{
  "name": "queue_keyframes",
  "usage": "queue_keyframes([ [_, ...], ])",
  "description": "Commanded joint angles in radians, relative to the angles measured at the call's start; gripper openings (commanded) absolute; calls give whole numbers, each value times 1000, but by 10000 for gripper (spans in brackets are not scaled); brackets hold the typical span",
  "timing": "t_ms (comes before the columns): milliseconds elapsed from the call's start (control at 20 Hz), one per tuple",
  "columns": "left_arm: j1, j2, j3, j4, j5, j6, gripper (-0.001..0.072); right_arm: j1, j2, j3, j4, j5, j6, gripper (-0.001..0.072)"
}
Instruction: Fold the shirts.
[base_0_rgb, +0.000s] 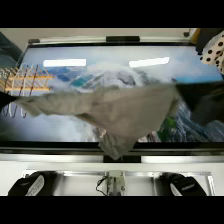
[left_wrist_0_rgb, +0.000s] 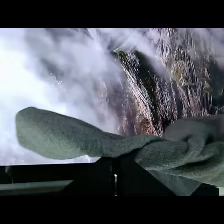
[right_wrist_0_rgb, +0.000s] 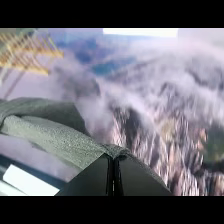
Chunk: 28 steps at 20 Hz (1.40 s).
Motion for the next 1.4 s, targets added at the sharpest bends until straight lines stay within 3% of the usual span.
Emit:
queue_keyframes([
  [0, 0, 1, -187, -66, 17, 25, 29, 1, -65, -143, -3, 178, -10, 59],
  [150, 0, -3, -392, -66, 50, 26, 30, 1, -122, -324, 0, -22, -8, 58],
  [300, 0, -8, -583, -68, 200, 36, 30, 1, -236, -384, 25, -211, 14, 59],
  [500, 0, -51, -777, -168, 416, 41, 30, 1, -431, -384, 124, -323, 11, 59],
  [650, 0, -108, -817, -288, 517, 164, 34, 1, -518, -384, 146, -387, 6, 59],
  [700, 2, -126, -795, -298, 520, 240, 97, 1, -530, -384, 146, -403, 6, 59],
  [750, 8, -136, -752, -274, 512, 328, 312, 1, -532, -384, 145, -411, 6, 59],
  [800, 20, -137, -700, -218, 501, 360, 622, 0, -529, -384, 142, -413, 6, 59],
  [850, 45, -137, -632, -115, 486, 359, 720, 0, -529, -384, 141, -410, 5, 59],
  [950, 101, -137, -525, 116, 437, 323, 718, 1, -529, -384, 137, -399, 5, 59],
  [1050, 173, -138, -500, 283, 366, 238, 574, 1, -529, -384, 138, -397, 5, 59],
  [1150, 252, -153, -555, 290, 298, 201, 571, 1, -529, -384, 138, -397, 6, 59],
  [1350, 320, -188, -784, 182, 320, 213, 571, 1, -529, -384, 137, -387, 5, 59],
])
